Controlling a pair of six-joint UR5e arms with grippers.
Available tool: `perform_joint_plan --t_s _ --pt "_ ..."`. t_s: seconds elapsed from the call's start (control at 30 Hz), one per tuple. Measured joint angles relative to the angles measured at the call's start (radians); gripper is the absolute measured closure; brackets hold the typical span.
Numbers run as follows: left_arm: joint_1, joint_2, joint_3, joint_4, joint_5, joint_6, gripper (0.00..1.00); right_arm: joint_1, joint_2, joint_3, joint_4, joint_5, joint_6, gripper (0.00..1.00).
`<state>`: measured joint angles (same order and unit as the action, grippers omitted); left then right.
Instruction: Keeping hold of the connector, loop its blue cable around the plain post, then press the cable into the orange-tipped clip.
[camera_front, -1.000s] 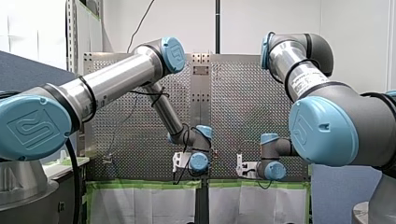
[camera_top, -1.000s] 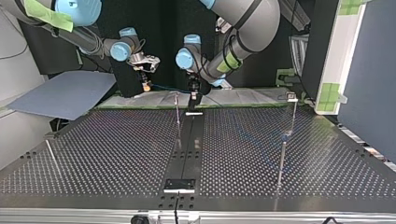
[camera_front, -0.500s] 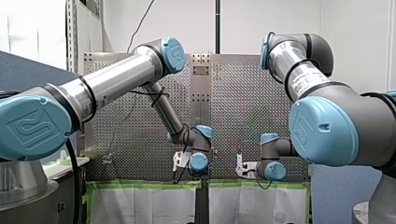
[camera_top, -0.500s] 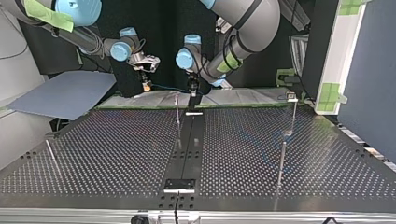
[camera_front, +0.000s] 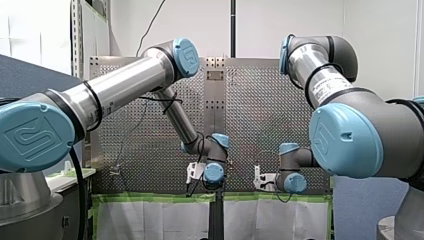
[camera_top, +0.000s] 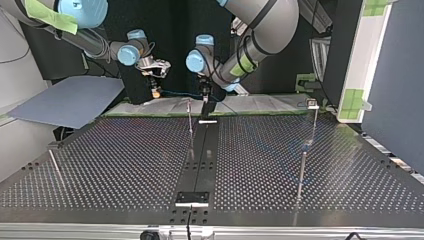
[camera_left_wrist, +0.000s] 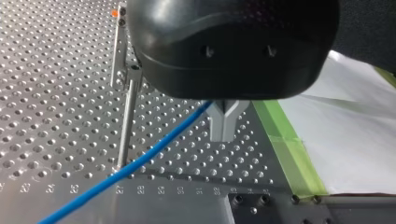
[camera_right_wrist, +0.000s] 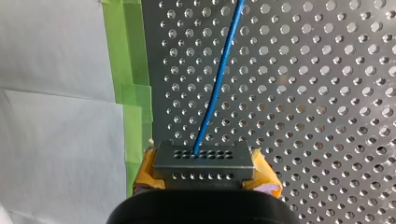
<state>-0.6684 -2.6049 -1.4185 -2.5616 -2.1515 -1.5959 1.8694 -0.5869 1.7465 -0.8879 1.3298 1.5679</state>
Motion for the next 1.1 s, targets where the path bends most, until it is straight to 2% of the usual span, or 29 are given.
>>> perform_joint_plan --t_s 0.1,0.23,0.33,0.53,0.73,0.9,1.0,1.1 --pt "-0.006 0.003 0.000 -0.006 -0.010 0.000 1.00 0.000 0.000 0.001 0.004 0.003 -0.013 1.00" --pt "-0.017 0.005 -0.001 -0.014 -0.024 0.000 1.00 -0.001 0.000 0.007 0.014 0.004 -0.048 1.00" --pt "-0.026 0.010 -0.007 -0.015 -0.033 -0.001 1.00 -0.002 -0.001 0.016 0.011 0.003 -0.067 1.00" --pt "-0.039 0.016 -0.021 -0.016 -0.046 -0.002 1.00 -0.003 -0.003 0.044 -0.017 0.001 -0.091 1.00" --pt "-0.047 0.017 -0.032 -0.015 -0.055 -0.004 1.00 -0.006 -0.005 0.066 -0.049 -0.003 -0.095 1.00" --pt "-0.052 0.023 -0.040 -0.012 -0.056 -0.013 1.00 -0.012 -0.020 0.082 -0.067 -0.009 -0.091 1.00" --pt "-0.052 0.031 -0.041 -0.010 -0.056 -0.023 1.00 -0.020 -0.042 0.089 -0.075 -0.008 -0.072 1.00" --pt "-0.049 0.041 -0.037 0.000 -0.054 -0.028 1.00 -0.027 -0.063 0.091 -0.080 -0.005 -0.045 1.00"
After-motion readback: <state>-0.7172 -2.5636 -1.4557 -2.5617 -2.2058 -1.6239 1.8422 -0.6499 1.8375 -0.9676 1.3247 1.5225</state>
